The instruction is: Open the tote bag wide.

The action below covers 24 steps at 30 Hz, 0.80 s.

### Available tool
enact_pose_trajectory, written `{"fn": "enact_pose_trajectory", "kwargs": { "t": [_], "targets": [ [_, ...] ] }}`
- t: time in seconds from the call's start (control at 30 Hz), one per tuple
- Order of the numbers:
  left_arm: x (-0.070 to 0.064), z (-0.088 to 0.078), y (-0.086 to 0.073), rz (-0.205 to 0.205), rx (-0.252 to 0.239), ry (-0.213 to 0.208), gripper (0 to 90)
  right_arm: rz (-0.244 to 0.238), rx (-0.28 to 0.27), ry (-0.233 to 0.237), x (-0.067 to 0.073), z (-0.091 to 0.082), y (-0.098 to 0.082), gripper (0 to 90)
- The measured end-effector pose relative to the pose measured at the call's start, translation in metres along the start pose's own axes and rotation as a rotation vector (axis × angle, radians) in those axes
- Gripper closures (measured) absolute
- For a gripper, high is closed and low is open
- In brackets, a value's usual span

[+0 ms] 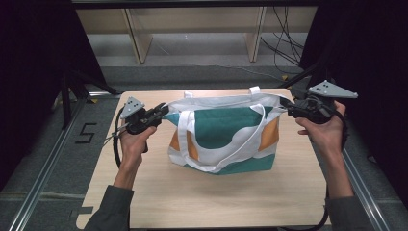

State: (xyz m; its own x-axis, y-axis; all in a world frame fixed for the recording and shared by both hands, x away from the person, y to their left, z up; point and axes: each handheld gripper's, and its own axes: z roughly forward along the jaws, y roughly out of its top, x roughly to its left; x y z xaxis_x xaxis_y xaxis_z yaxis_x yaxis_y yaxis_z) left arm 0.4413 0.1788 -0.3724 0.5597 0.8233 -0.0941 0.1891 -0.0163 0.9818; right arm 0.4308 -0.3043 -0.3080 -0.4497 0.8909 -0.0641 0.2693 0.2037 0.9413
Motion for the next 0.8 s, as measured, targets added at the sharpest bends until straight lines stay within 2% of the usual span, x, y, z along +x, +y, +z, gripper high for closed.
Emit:
{"fn": "enact_pose_trajectory", "kwargs": {
  "t": [0.03,0.07,0.1,0.13,0.17,0.2,0.23,0.27,0.3,0.33,0.4,0.47,0.5,0.53,0.57,0.6,0.63,0.7,0.73,0.77,0.8],
  "targets": [
    [0.001,0.001,0.001,0.021,0.006,0.001,79.5,-0.028,0.015,0.006,0.002,-0.007,0.004,39.9],
    [0.000,0.001,0.000,0.002,0.009,0.010,79.7,-0.078,0.006,0.012,0.001,-0.012,0.007,40.0],
    [0.001,0.002,0.000,0.018,0.012,0.006,79.5,-0.083,0.002,0.023,0.003,-0.015,0.009,40.6],
    [0.000,0.003,-0.001,0.003,0.011,0.004,79.5,-0.062,0.012,0.054,0.004,-0.019,0.011,41.4],
    [0.000,0.003,-0.001,0.003,0.011,0.004,79.6,-0.006,0.023,0.097,0.005,-0.022,0.014,42.0],
    [-0.001,0.004,-0.002,0.003,0.015,0.013,80.0,0.022,0.029,0.135,0.002,-0.024,0.017,43.0],
    [-0.001,0.004,-0.002,0.003,0.015,0.013,80.1,0.026,0.019,0.139,0.000,-0.025,0.020,42.8],
    [0.000,0.005,-0.003,-0.001,0.015,0.014,79.8,-0.002,0.013,0.068,0.000,-0.029,0.026,41.0],
    [0.000,0.006,-0.003,-0.008,0.016,0.016,79.8,-0.037,0.009,0.042,0.001,-0.031,0.028,40.8],
    [0.001,0.006,-0.004,-0.006,0.018,0.015,79.7,-0.061,0.016,0.057,0.001,-0.033,0.031,40.8],
    [0.003,0.007,-0.004,0.002,0.012,0.006,78.8,-0.033,0.015,0.084,0.010,-0.040,0.031,40.6],
    [0.004,0.007,-0.004,-0.003,0.021,0.009,75.7,-0.068,-0.009,0.051,0.019,-0.048,0.025,41.2],
    [0.005,0.006,-0.004,-0.005,0.014,0.001,74.4,-0.060,-0.020,0.049,0.022,-0.052,0.022,41.7],
    [0.006,0.005,-0.004,-0.002,0.013,0.003,73.5,-0.074,-0.059,0.030,0.024,-0.057,0.016,42.3],
    [0.006,0.005,-0.004,-0.002,0.013,0.003,72.4,-0.074,-0.059,0.030,0.024,-0.057,0.016,42.3],
    [0.005,0.004,-0.003,-0.023,0.010,0.007,71.8,-0.024,-0.060,0.048,0.033,-0.068,0.002,42.0],
    [0.005,0.004,-0.003,-0.023,0.011,0.008,71.2,0.008,-0.069,0.063,0.035,-0.073,-0.005,42.2],
    [0.006,0.004,-0.003,-0.021,0.010,0.008,70.2,0.012,-0.077,0.074,0.035,-0.076,-0.012,43.5],
    [0.006,0.005,-0.003,-0.026,0.003,0.011,68.1,-0.004,-0.022,0.100,0.040,-0.074,-0.022,40.4],
    [0.006,0.005,-0.004,-0.046,0.005,0.020,66.1,-0.017,-0.001,0.113,0.042,-0.072,-0.026,40.2],
    [0.006,0.005,-0.004,-0.046,0.005,0.020,62.9,-0.046,0.023,0.118,0.048,-0.068,-0.032,38.7]
  ]
}}
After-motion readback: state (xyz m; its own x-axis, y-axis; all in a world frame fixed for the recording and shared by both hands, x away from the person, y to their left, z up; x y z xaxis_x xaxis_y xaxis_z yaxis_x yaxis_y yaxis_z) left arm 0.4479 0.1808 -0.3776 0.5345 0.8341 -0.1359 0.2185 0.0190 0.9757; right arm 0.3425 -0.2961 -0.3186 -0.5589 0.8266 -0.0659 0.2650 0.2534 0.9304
